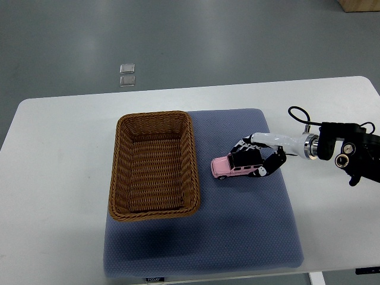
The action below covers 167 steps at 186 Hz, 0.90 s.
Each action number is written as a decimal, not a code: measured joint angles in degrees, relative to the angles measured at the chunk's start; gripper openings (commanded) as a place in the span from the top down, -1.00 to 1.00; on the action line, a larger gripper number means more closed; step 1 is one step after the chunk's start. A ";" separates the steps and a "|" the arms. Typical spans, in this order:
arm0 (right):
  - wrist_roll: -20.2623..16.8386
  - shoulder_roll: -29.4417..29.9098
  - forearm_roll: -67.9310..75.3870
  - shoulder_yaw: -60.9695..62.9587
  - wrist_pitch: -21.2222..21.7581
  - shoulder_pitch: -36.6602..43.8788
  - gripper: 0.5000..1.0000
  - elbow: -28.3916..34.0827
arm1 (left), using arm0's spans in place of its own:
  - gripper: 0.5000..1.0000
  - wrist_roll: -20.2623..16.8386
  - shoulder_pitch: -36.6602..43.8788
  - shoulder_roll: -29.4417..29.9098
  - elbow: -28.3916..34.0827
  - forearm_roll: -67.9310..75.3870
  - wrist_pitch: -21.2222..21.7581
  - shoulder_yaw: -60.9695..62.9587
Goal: Place pink car in brown basket
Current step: 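Close the right hand fingers around the pink SUV's roof, then lift the pink SUV and carry it over the wicker basket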
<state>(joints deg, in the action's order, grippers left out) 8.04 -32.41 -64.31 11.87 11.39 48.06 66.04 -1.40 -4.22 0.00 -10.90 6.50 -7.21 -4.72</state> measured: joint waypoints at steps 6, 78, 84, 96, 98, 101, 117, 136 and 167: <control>0.05 0.24 -0.47 0.01 -0.15 -0.08 0.61 -0.17 | -1.00 0.00 0.00 0.00 0.06 0.00 0.00 -0.01; 1.16 -1.60 -1.69 0.15 -1.63 1.90 1.00 -0.97 | -1.00 0.00 0.00 0.00 0.27 0.00 0.00 -0.02; 1.30 -2.37 -1.51 0.24 -1.45 2.66 1.00 -0.68 | -1.00 0.00 0.00 0.00 0.27 0.00 0.00 -0.02; 1.56 -4.05 -1.23 0.44 -0.93 4.08 1.00 0.28 | -1.00 0.00 0.00 0.00 0.27 0.00 0.00 -0.03; 1.59 -4.32 -1.19 0.49 -0.83 4.30 1.00 0.50 | -1.00 0.00 0.00 0.00 0.27 0.00 0.00 -0.02; 1.63 -4.73 -1.11 0.57 -0.68 4.63 1.00 0.82 | -1.00 0.00 0.00 0.00 0.27 0.00 0.00 -0.03; 1.77 -6.92 -0.32 0.87 0.03 6.65 1.00 2.72 | -1.00 0.00 0.00 0.00 0.27 0.00 0.00 -0.02; 1.81 -8.59 1.21 0.96 0.41 8.87 1.00 4.37 | -1.00 0.00 0.00 0.00 0.26 0.01 0.00 -0.02; 1.88 -8.97 5.03 0.96 1.97 12.24 1.00 6.34 | -1.00 0.00 0.00 0.00 0.10 0.01 0.00 -0.03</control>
<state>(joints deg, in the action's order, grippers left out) 9.92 -41.37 -59.29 12.83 13.36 60.30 72.38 -1.40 -4.22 0.00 -10.79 6.51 -7.21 -4.75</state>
